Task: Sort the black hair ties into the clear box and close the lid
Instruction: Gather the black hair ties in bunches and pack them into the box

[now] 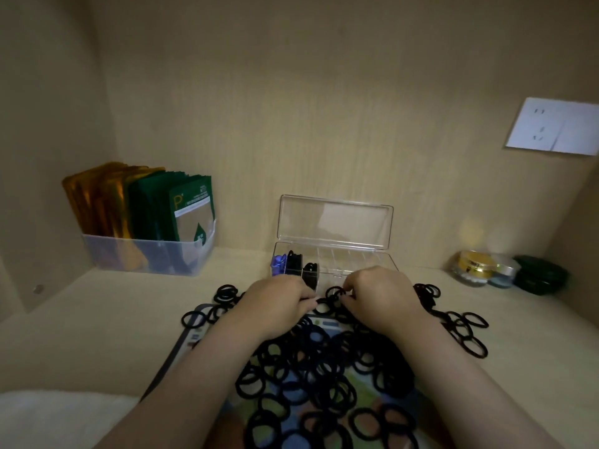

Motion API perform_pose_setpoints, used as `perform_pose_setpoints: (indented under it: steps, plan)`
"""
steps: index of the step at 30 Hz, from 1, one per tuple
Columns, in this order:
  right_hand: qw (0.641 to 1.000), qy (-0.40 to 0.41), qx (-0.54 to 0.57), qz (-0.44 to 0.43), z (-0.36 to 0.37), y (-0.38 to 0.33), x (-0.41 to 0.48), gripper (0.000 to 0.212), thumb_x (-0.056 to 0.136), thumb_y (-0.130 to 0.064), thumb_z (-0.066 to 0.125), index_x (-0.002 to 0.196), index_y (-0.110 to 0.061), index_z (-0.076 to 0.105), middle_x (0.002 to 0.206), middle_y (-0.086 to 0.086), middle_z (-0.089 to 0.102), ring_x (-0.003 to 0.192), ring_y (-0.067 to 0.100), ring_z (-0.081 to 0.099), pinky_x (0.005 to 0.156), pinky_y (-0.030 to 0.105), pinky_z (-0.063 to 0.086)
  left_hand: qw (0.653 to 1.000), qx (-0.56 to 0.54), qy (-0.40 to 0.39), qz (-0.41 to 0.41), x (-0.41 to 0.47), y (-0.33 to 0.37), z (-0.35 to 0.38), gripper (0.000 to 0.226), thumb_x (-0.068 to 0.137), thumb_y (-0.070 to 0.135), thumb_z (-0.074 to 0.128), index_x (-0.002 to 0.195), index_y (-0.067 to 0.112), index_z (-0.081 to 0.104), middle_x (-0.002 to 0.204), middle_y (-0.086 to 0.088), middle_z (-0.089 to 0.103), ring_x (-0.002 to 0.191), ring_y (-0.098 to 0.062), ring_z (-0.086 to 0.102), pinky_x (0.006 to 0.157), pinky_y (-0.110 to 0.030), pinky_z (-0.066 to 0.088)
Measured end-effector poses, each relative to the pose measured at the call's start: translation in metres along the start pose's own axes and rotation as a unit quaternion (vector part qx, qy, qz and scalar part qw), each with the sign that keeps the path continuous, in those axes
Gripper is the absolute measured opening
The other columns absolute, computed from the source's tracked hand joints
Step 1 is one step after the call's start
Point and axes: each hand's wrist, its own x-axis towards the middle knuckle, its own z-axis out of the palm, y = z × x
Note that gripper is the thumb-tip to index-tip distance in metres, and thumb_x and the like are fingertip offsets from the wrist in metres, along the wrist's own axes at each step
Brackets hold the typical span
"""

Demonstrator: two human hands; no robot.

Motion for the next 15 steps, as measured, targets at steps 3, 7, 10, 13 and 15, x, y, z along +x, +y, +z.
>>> perform_pose_setpoints:
  steps: [3, 7, 10, 13, 15]
  plan:
    - [0.999, -0.030, 0.031, -0.013, 0.006, -0.007, -0.001, 0.032, 0.088, -0.051, 0.062, 0.110, -0.028, 0.068, 0.104, -0.002, 0.071, 0.098, 0.022, 0.066, 0.076, 0.033, 0.053, 1.000, -0.004, 0.009, -0.019, 0.003, 0.010, 0.006, 0.027, 0.100, 0.043, 0.048, 0.117, 0.034, 0.068, 0.108, 0.006, 0.067, 0.101, -0.017, 0.061, 0.081, -0.035, 0.051]
    - [0.994, -0.052, 0.098, -0.023, 0.008, -0.009, -0.001, 0.028, 0.086, -0.037, 0.066, 0.115, -0.035, 0.067, 0.111, -0.005, 0.070, 0.103, 0.021, 0.064, 0.082, 0.034, 0.053, 0.999, -0.025, 0.005, -0.042, 0.006, 0.013, 0.010, 0.023, 0.094, 0.036, 0.061, 0.113, 0.030, 0.072, 0.104, 0.007, 0.066, 0.097, -0.015, 0.062, 0.083, -0.037, 0.054]
    - [0.991, -0.042, 0.124, -0.015, 0.006, -0.005, -0.004, 0.025, 0.085, -0.032, 0.067, 0.110, -0.036, 0.069, 0.110, -0.011, 0.070, 0.105, 0.016, 0.063, 0.082, 0.030, 0.052, 0.996, -0.054, 0.001, -0.072, 0.005, 0.009, 0.008, 0.016, 0.092, 0.031, 0.066, 0.105, 0.030, 0.075, 0.097, 0.012, 0.071, 0.089, -0.007, 0.064, 0.084, -0.033, 0.055]
    - [0.992, -0.013, 0.124, -0.016, 0.004, -0.001, -0.006, 0.027, 0.084, -0.028, 0.066, 0.109, -0.037, 0.071, 0.104, -0.013, 0.072, 0.106, 0.012, 0.059, 0.081, 0.027, 0.049, 0.990, -0.106, 0.022, -0.093, 0.001, 0.006, 0.002, 0.017, 0.089, 0.020, 0.065, 0.093, 0.035, 0.072, 0.083, 0.016, 0.066, 0.076, 0.001, 0.060, 0.077, -0.026, 0.055]
    - [0.983, -0.003, 0.182, -0.013, 0.004, 0.001, -0.006, 0.024, 0.081, -0.024, 0.069, 0.102, -0.036, 0.074, 0.099, -0.016, 0.073, 0.102, 0.008, 0.060, 0.087, 0.028, 0.051, 0.981, -0.150, 0.052, -0.108, -0.002, 0.005, -0.004, 0.021, 0.088, 0.016, 0.063, 0.088, 0.036, 0.069, 0.079, 0.015, 0.063, 0.072, 0.000, 0.058, 0.070, -0.019, 0.049]
